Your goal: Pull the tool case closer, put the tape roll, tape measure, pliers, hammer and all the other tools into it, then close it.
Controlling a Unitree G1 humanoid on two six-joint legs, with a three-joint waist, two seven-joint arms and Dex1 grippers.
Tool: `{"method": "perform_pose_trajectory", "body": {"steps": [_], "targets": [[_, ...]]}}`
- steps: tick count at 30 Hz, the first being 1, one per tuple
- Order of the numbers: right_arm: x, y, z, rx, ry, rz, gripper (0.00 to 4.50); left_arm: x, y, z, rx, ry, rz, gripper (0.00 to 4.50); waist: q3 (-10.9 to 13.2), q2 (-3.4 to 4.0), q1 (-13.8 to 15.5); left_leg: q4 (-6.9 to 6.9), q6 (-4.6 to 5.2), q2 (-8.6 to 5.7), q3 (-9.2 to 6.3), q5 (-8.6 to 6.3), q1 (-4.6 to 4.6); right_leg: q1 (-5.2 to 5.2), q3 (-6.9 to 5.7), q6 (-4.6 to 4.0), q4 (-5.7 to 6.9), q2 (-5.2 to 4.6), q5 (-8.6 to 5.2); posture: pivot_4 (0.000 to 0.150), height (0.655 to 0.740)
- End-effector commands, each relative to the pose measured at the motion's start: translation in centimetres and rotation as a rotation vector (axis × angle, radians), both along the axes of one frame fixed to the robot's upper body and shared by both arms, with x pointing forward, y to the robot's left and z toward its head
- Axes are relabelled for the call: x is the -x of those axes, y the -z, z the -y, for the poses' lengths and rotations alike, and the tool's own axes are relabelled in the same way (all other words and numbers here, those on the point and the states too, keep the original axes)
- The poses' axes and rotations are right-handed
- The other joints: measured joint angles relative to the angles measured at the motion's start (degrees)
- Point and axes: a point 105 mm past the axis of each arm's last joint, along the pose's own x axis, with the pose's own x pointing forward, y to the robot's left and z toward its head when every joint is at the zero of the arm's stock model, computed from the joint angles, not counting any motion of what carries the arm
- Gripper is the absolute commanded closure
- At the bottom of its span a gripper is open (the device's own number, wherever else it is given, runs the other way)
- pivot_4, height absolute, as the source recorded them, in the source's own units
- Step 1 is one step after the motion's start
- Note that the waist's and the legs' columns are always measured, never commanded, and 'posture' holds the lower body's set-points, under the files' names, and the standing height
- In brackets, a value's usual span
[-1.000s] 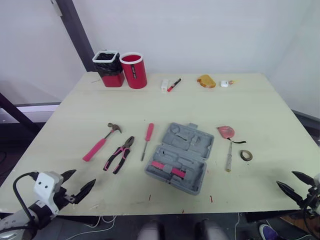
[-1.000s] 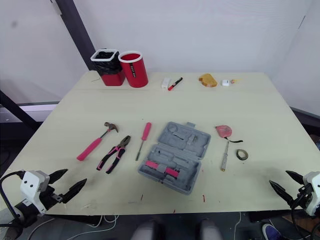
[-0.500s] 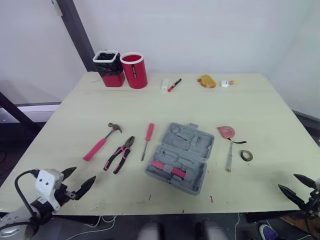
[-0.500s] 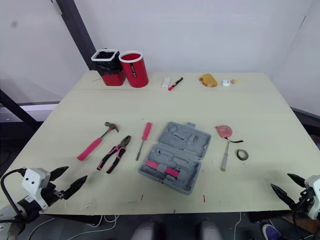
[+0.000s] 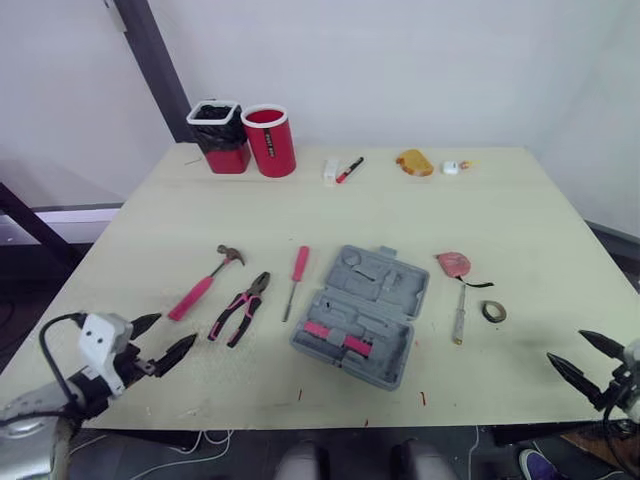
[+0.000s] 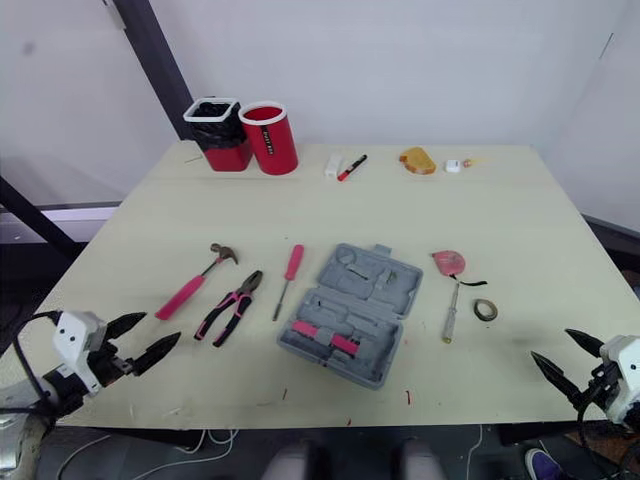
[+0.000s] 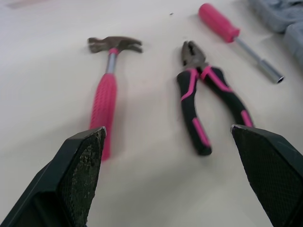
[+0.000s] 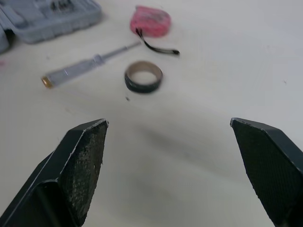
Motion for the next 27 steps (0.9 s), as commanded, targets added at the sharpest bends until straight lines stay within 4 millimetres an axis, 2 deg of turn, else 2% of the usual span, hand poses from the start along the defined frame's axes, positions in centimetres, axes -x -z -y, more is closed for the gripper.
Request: {"method": "perform_pose_trajectory", "body": {"steps": [1, 9, 15, 19, 20, 23, 25, 27], "targets": [[-0.7, -1.6, -1.3, -0.008, -0.024, 0.044, 0.13, -1.6, -2.1, 1.1, -0.025, 0.076, 0.037, 0.00, 0.0, 0.00, 0.1, 0.00, 0.00, 0.00, -0.01, 0.00, 0.00, 0.00, -0.01, 0.00, 0.00, 0.00, 0.00, 0.150, 0.7400], [-1.8, -2.7, -5.1, -0.012, -0.107, 0.058, 0.13, -6.0, -3.2, 4.6, -0.072, 0.267, 0.014, 0.00, 0.0, 0.01, 0.1, 0.01, 0.00, -0.05, -0.08, 0.00, -0.06, -0.01, -0.04, 0.02, 0.00, 0.04, 0.02, 0.150, 0.7400], [-2.5, -2.5, -8.6, -0.011, -0.207, 0.023, 0.13, -9.2, -3.5, 7.4, -0.086, 0.415, -0.024, 0.00, 0.0, -0.01, 0.2, 0.07, -0.01, -0.05, -0.18, 0.01, -0.14, -0.01, -0.11, 0.03, 0.01, 0.12, 0.02, 0.150, 0.7400], [-3.3, -2.6, -10.7, -0.014, -0.243, 0.021, 1.25, -11.2, -3.4, 9.4, -0.090, 0.493, -0.052, 0.00, 0.0, -0.02, 0.1, 0.09, -0.01, -0.08, -0.20, 0.01, -0.19, -0.01, -0.12, 0.03, 0.00, 0.12, 0.02, 0.150, 0.7400], [-3.4, -2.6, -10.9, -0.013, -0.245, 0.021, 1.84, -11.4, -3.3, 9.6, -0.090, 0.500, -0.057, 0.00, 0.0, -0.02, 0.0, 0.10, -0.01, -0.08, -0.21, 0.01, -0.21, -0.01, -0.12, 0.03, 0.00, 0.12, 0.03, 0.150, 0.7400], [-4.1, -2.3, -12.5, 0.008, -0.285, 0.006, 3.19, -12.4, -2.9, 11.3, -0.095, 0.558, -0.094, 0.71, 0.0, -0.05, 0.0, 0.10, -0.01, -0.08, -0.24, 0.01, -0.22, -0.02, -0.14, 0.03, 0.00, 0.14, 0.02, 0.150, 0.7400], [-4.3, -2.0, -13.2, 0.026, -0.302, -0.007, 3.94, -12.9, -2.5, 12.2, -0.108, 0.579, -0.114, 1.44, 0.0, -0.05, 0.0, 0.11, -0.01, -0.08, -0.26, 0.01, -0.24, -0.02, -0.15, 0.03, 0.01, 0.15, 0.02, 0.150, 0.7400], [-4.5, -1.5, -13.8, 0.054, -0.327, -0.024, 4.48, -13.3, -2.2, 12.8, -0.122, 0.588, -0.131, 2.06, 0.0, -0.06, 0.1, 0.14, -0.01, -0.09, -0.29, 0.01, -0.28, -0.02, -0.17, 0.03, 0.01, 0.15, 0.03, 0.150, 0.7400]]}}
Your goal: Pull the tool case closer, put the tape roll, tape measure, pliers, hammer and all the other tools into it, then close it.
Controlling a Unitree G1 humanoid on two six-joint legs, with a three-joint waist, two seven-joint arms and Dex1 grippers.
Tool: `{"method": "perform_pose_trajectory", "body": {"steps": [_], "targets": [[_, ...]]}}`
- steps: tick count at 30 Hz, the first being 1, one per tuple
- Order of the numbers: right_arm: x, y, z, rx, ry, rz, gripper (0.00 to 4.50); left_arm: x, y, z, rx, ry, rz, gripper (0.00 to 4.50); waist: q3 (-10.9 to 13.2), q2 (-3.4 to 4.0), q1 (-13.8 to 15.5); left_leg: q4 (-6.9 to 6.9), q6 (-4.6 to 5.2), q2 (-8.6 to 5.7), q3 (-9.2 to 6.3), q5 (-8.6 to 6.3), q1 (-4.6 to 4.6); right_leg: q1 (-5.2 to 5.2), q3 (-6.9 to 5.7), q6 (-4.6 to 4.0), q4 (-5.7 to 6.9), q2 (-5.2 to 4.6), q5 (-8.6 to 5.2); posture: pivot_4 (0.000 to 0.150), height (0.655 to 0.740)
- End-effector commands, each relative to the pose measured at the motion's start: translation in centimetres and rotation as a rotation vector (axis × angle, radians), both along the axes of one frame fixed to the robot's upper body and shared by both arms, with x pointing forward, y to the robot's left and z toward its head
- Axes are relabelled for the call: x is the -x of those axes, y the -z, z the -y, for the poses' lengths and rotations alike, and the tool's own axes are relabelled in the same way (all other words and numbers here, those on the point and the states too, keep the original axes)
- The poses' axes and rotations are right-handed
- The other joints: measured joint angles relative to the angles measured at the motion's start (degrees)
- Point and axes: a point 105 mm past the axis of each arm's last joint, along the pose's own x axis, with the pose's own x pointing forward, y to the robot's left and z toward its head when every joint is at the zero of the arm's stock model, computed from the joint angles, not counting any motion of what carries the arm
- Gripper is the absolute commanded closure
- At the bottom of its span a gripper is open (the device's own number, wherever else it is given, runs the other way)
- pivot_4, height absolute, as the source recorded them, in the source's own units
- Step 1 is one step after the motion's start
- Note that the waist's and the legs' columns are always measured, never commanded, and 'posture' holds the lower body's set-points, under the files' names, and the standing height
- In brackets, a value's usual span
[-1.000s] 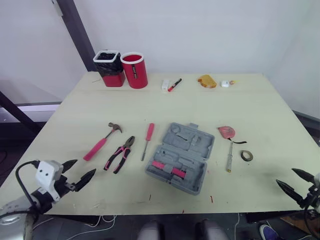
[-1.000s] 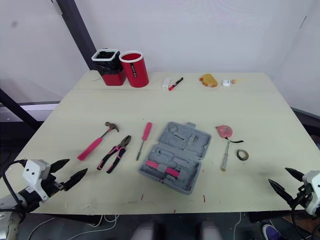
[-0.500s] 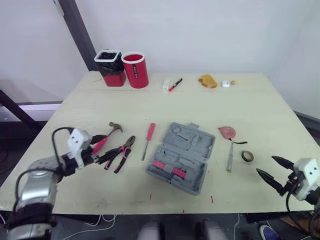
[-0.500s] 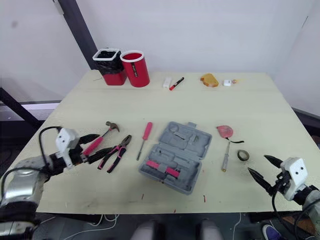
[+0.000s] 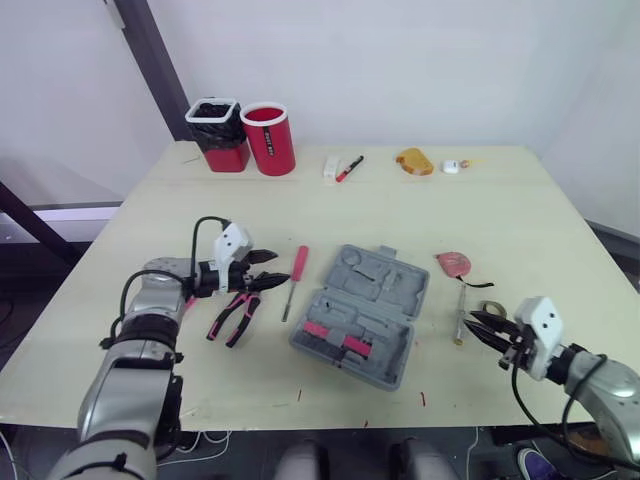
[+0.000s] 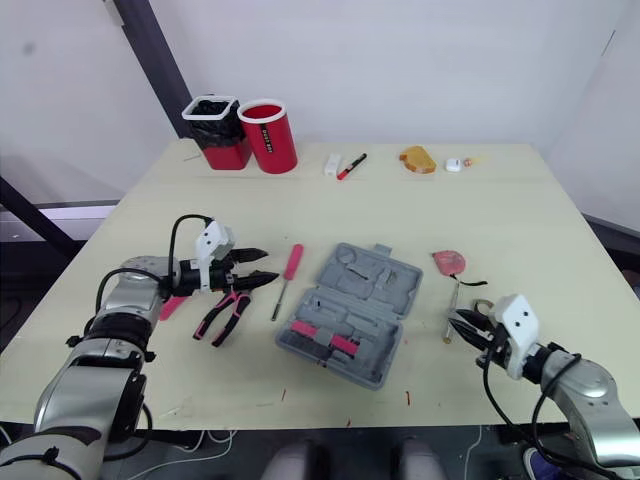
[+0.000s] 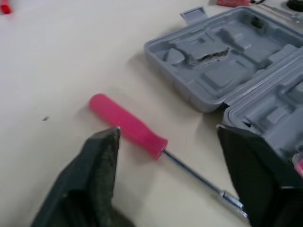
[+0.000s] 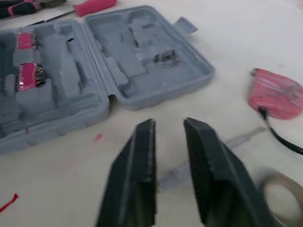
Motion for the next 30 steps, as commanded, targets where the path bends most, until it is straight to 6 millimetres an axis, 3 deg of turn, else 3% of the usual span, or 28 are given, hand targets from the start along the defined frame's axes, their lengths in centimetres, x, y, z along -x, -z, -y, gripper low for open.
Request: {"method": "perform_pose_trajectory", "body": {"steps": [1, 3, 5, 6, 14, 30], "targets": [[-0.3, -0.2, -1.0, 0.052, -0.041, 0.016, 4.50, -0.5, 0.1, 0.6, -0.042, 0.028, -0.001, 2.54, 0.0, 0.00, 0.0, 0.01, 0.00, 0.00, 0.00, 0.00, -0.01, 0.00, 0.00, 0.00, 0.00, 0.00, 0.00, 0.150, 0.7400], [-0.5, 0.2, -1.5, 0.065, -0.055, 0.007, 4.50, -0.7, 0.4, 1.0, -0.055, 0.027, -0.010, 3.27, 0.0, -0.01, -0.1, 0.01, 0.00, 0.00, 0.01, 0.00, -0.02, 0.00, 0.01, 0.00, -0.02, 0.00, 0.00, 0.150, 0.7400], [-0.9, 0.7, -2.2, 0.079, -0.071, -0.006, 4.50, -1.0, 0.9, 1.7, -0.077, 0.030, -0.024, 4.31, 0.0, -0.01, -0.1, 0.02, 0.00, 0.00, 0.00, 0.00, -0.02, -0.01, 0.01, 0.01, -0.02, 0.00, 0.00, 0.150, 0.7400], [-1.2, 0.8, -2.5, 0.088, -0.072, -0.009, 4.50, -1.1, 1.1, 2.0, -0.088, 0.032, -0.029, 4.45, 0.0, -0.02, -0.1, 0.02, 0.00, 0.00, 0.01, 0.00, -0.03, -0.02, 0.01, 0.01, -0.01, 0.00, 0.00, 0.150, 0.7400], [-1.9, 1.8, -3.5, 0.140, -0.088, -0.038, 4.50, -1.5, 2.6, 3.2, -0.159, 0.020, -0.057, 4.45, 0.0, -0.03, 0.0, 0.06, 0.00, 0.00, -0.03, 0.00, -0.07, -0.02, -0.02, 0.01, 0.00, 0.00, 0.01, 0.150, 0.7400], [-3.6, 3.3, -5.5, 0.223, -0.113, -0.055, 4.50, -1.8, 3.5, 4.6, -0.193, 0.020, -0.076, 4.45, 0.0, -0.04, -0.1, 0.09, 0.00, 0.00, -0.04, 0.00, -0.06, -0.02, -0.03, 0.01, 0.04, 0.01, 0.01, 0.150, 0.7400]]}}
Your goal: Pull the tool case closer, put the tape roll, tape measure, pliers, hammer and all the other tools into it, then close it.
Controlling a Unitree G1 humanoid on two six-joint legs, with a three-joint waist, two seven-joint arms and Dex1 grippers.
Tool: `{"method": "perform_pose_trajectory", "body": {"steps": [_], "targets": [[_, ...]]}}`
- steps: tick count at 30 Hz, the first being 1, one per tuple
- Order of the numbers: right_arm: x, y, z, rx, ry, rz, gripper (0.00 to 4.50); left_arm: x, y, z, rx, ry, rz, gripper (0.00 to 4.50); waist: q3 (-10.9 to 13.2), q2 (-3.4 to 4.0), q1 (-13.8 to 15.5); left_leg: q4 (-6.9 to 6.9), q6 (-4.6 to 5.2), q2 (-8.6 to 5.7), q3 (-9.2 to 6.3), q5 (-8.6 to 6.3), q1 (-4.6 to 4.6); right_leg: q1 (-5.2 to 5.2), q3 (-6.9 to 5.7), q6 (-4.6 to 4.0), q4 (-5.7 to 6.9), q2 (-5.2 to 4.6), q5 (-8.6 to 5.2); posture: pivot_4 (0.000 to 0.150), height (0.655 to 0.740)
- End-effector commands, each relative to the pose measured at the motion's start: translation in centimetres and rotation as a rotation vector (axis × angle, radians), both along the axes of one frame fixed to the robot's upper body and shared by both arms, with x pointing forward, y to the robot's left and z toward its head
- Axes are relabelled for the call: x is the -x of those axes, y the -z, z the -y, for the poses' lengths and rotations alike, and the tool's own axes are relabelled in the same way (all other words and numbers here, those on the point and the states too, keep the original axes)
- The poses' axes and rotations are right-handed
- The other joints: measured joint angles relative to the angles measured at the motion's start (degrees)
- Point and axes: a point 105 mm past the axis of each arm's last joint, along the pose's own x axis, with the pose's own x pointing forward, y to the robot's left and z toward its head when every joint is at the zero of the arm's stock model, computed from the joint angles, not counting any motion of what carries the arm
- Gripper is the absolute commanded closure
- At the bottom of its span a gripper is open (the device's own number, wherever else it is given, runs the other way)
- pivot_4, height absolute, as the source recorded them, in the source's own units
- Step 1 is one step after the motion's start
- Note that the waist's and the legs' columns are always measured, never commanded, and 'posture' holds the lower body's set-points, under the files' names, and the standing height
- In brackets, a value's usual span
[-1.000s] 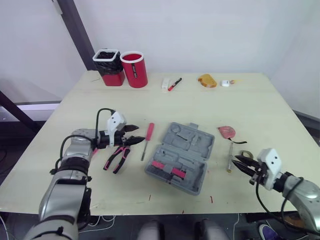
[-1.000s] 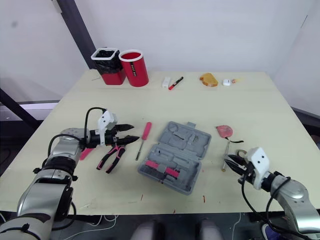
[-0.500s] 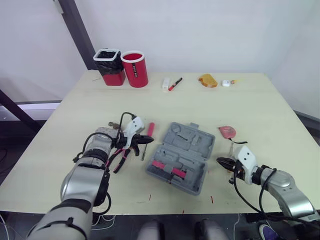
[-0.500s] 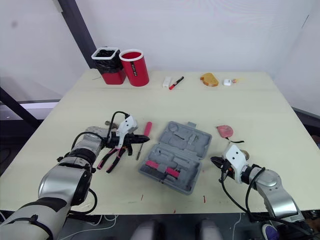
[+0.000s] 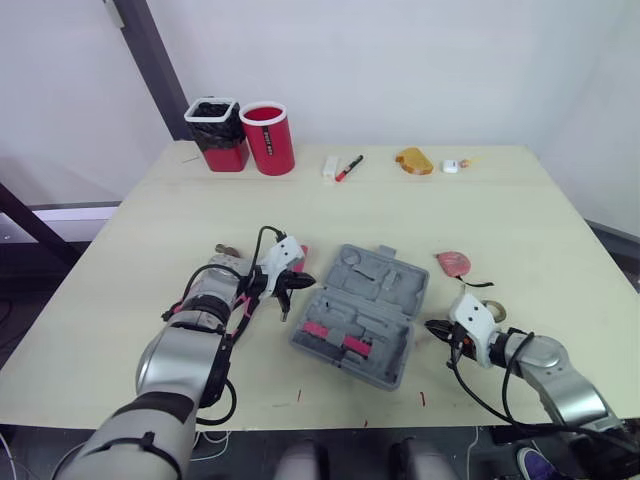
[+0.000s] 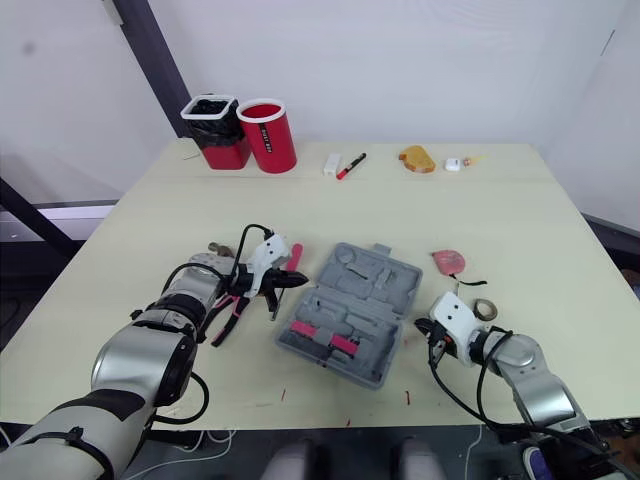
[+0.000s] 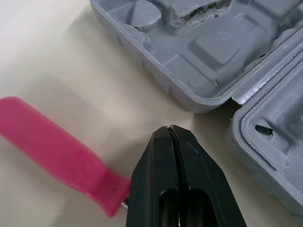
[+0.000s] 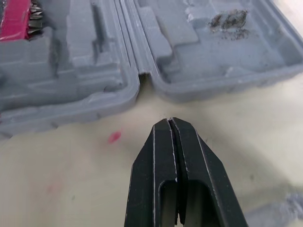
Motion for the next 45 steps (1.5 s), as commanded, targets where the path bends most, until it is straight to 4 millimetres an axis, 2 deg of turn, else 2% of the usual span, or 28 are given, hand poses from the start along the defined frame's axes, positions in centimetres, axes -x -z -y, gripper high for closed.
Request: {"method": "perform_pose_trajectory", "body": {"steps": [1, 18, 25, 45], "targets": [[-0.5, -0.4, -0.4, 0.014, -0.011, 0.025, 4.50, -0.4, -0.6, 0.1, -0.005, -0.003, 0.022, 4.45, 0.0, 0.00, 0.1, 0.00, 0.00, 0.00, 0.00, 0.00, -0.01, 0.00, 0.00, 0.00, 0.00, 0.00, 0.00, 0.150, 0.7400], [-1.3, -0.4, -2.1, 0.003, -0.038, 0.037, 4.50, -0.3, -0.2, 0.4, -0.018, 0.004, 0.004, 4.45, 0.0, 0.00, 0.1, 0.03, 0.00, -0.01, -0.03, 0.00, -0.02, 0.00, -0.03, 0.00, 0.01, -0.01, 0.00, 0.150, 0.7400], [-1.3, -0.4, -2.2, 0.001, -0.029, 0.044, 4.50, 0.1, 0.2, 1.0, -0.036, 0.050, -0.013, 4.45, 0.0, 0.00, 0.1, 0.03, 0.00, -0.01, -0.03, 0.00, -0.02, 0.00, -0.03, 0.00, 0.02, -0.01, 0.00, 0.150, 0.7400], [-1.3, -0.3, -2.1, 0.003, -0.052, 0.048, 4.50, 1.4, 0.4, 0.9, 0.016, 0.117, -0.099, 4.45, 0.0, 0.00, 0.0, 0.03, 0.00, -0.01, -0.02, 0.00, -0.02, 0.00, -0.03, 0.00, 0.00, -0.01, 0.00, 0.150, 0.7400]]}}
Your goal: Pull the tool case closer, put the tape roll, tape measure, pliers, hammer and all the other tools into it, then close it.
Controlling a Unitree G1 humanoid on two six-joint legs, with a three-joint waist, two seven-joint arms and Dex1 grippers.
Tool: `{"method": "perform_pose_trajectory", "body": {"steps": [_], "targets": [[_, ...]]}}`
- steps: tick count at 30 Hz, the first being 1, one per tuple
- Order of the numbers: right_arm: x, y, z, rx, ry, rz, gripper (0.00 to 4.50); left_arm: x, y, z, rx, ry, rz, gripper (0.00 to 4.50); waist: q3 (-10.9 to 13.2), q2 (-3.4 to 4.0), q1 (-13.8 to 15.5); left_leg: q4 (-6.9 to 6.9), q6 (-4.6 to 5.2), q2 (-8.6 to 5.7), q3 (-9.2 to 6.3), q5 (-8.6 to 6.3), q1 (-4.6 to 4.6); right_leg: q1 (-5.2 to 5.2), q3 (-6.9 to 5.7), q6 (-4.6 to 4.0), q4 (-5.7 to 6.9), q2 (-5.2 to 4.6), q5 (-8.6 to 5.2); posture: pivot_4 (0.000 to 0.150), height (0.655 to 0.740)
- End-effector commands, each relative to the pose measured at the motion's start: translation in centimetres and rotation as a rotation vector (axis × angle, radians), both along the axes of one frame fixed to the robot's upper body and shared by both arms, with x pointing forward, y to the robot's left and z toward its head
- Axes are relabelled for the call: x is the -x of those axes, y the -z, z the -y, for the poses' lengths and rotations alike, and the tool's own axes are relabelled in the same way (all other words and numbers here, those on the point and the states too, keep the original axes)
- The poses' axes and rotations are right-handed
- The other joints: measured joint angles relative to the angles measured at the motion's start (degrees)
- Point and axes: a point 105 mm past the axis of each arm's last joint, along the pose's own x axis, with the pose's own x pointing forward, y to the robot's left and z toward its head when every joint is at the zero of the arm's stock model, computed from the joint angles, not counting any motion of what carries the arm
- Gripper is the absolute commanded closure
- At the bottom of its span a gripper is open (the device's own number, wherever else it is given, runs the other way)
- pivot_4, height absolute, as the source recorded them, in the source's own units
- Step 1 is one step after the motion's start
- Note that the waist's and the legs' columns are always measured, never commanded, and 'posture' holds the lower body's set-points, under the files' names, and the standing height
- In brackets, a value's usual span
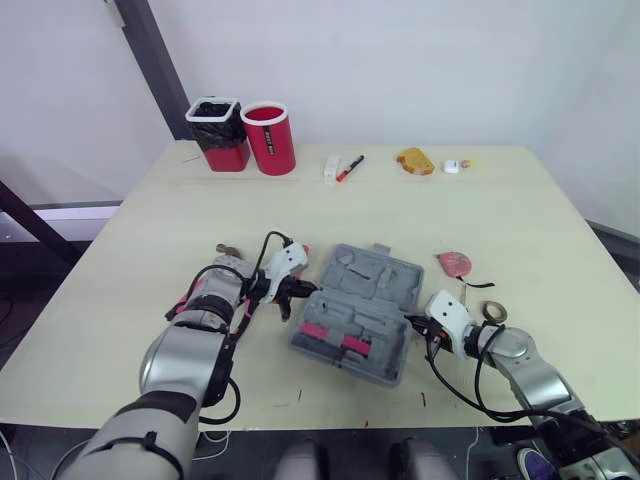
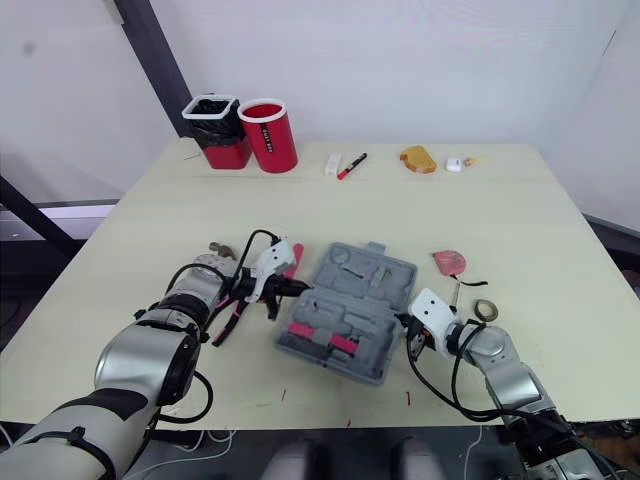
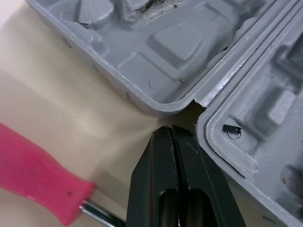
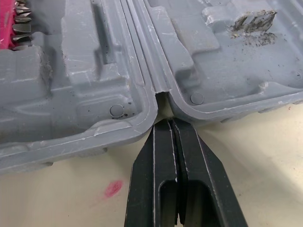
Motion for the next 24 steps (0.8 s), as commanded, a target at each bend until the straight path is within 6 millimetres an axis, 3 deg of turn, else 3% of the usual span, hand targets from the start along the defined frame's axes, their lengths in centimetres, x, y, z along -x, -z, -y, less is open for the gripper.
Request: {"method": "perform_pose_trajectory", "body": {"steps": [1, 12, 24], "targets": [[-0.3, -1.2, -0.3, -0.014, -0.029, 0.049, 4.50, 0.3, -0.1, 0.2, 0.020, 0.027, -0.011, 4.45, 0.0, 0.00, 0.0, 0.00, 0.00, 0.00, 0.00, 0.00, 0.00, 0.00, 0.00, 0.00, 0.00, 0.00, 0.00, 0.150, 0.7400], [-0.6, -1.5, 0.1, -0.011, -0.070, 0.049, 4.50, 1.4, 0.8, 1.4, 0.026, 0.110, -0.048, 4.45, 0.0, 0.00, 0.0, 0.00, 0.00, 0.00, 0.01, 0.00, 0.00, 0.00, 0.00, 0.00, 0.00, -0.01, 0.00, 0.150, 0.7400], [-0.8, -1.6, 0.1, -0.012, -0.123, 0.039, 4.50, 4.1, 2.5, 0.8, 0.047, 0.196, -0.122, 4.45, 0.0, 0.02, -0.1, 0.00, 0.00, 0.01, 0.02, 0.00, 0.03, 0.00, 0.03, 0.00, 0.02, -0.01, 0.00, 0.150, 0.7400]]}}
